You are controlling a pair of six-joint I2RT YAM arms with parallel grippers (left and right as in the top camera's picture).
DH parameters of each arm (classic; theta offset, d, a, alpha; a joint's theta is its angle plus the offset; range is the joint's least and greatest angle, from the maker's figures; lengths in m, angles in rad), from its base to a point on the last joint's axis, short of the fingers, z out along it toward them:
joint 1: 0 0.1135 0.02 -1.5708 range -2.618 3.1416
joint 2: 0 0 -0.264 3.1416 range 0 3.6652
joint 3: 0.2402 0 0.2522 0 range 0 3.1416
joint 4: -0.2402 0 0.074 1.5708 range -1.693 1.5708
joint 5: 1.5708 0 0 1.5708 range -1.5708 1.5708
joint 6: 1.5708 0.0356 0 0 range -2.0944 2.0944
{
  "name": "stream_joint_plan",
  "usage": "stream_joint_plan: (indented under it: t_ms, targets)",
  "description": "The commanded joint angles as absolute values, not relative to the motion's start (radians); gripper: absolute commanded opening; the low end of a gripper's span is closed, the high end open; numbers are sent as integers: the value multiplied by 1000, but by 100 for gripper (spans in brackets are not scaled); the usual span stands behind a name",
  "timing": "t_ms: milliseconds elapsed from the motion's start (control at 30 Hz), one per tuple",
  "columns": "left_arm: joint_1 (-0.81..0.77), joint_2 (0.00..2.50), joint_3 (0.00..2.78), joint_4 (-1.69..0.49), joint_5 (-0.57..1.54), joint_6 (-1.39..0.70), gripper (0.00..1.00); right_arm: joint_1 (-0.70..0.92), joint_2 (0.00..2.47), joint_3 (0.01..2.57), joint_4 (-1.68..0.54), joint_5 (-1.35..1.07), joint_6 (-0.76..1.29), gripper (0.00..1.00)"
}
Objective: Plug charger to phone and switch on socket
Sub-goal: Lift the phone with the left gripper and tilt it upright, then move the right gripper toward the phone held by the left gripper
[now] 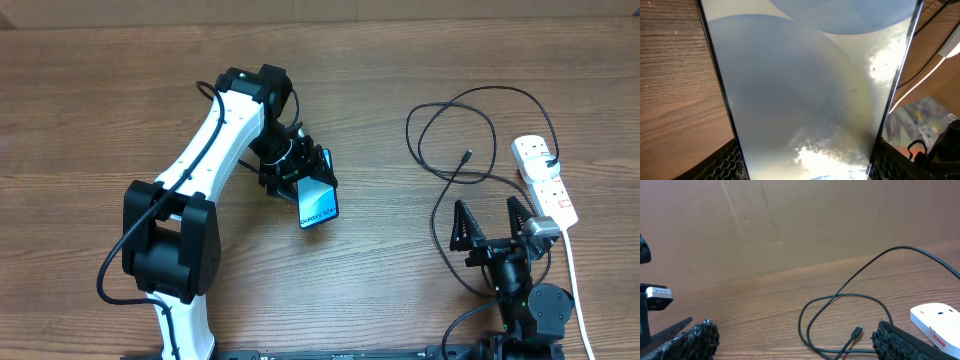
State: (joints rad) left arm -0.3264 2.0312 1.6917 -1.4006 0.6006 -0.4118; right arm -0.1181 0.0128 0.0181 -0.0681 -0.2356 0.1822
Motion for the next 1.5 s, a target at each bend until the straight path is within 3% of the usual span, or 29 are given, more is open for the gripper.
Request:
stream_joint_plan:
  t_ms: [0,1467]
  targets:
    - [-319,2035,1723,-1386,571,-390,56,-122,3,8,-62,-228,178,100]
    - [-319,2035,1723,-1385,515,-462,57,-122,3,8,-35,-264,221,100]
